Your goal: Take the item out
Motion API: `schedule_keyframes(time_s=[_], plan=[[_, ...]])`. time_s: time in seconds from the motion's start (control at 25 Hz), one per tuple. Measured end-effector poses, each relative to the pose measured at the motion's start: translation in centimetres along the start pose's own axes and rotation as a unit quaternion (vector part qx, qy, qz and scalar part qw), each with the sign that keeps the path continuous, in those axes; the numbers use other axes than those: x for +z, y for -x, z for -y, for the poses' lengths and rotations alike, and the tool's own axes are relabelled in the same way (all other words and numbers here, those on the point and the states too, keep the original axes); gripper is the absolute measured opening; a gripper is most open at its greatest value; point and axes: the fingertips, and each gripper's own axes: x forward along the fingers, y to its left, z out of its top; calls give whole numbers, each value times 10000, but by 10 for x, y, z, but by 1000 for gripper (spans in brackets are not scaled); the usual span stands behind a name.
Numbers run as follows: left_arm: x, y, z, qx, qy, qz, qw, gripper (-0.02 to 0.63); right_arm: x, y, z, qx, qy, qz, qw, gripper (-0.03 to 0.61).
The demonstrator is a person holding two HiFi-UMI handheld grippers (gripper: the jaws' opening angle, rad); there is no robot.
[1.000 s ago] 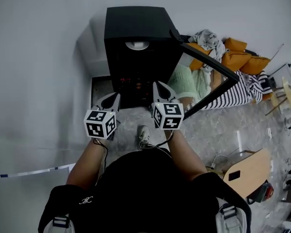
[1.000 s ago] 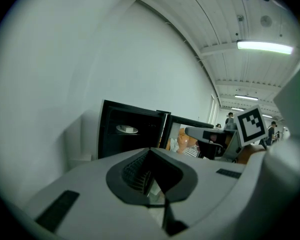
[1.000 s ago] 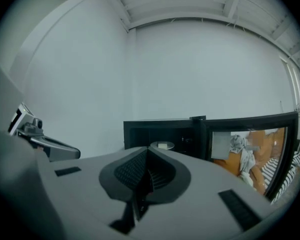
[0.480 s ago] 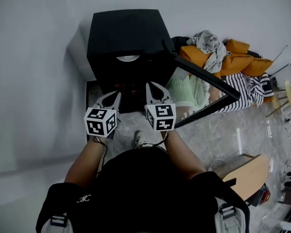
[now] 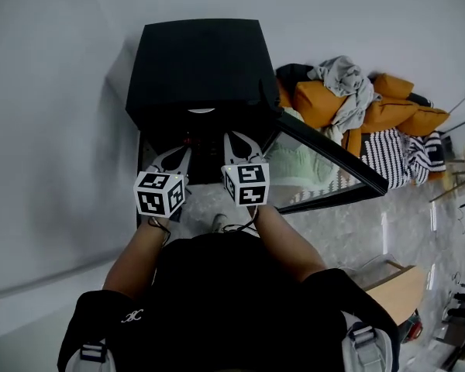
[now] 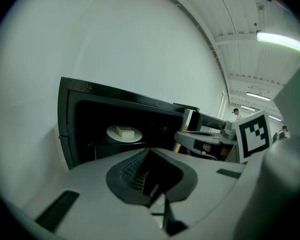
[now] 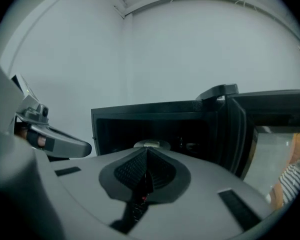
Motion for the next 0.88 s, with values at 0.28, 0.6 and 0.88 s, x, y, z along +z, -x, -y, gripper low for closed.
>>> schedule_keyframes(time_s=[0.28,0.6,0.88], plan=[[-4,-14,-5,99,45,-129,9999,6,-5,-34,12,5,-195,-8,9998,6],[-10,-8,-29,-17,-76,-300,9995,6,-16,-75,8,-148,-961,55,9952,9],[-7,4,-58,-132,-183,-404,9989,6,-37,-97,28,-336,-4530,261,8905,22]])
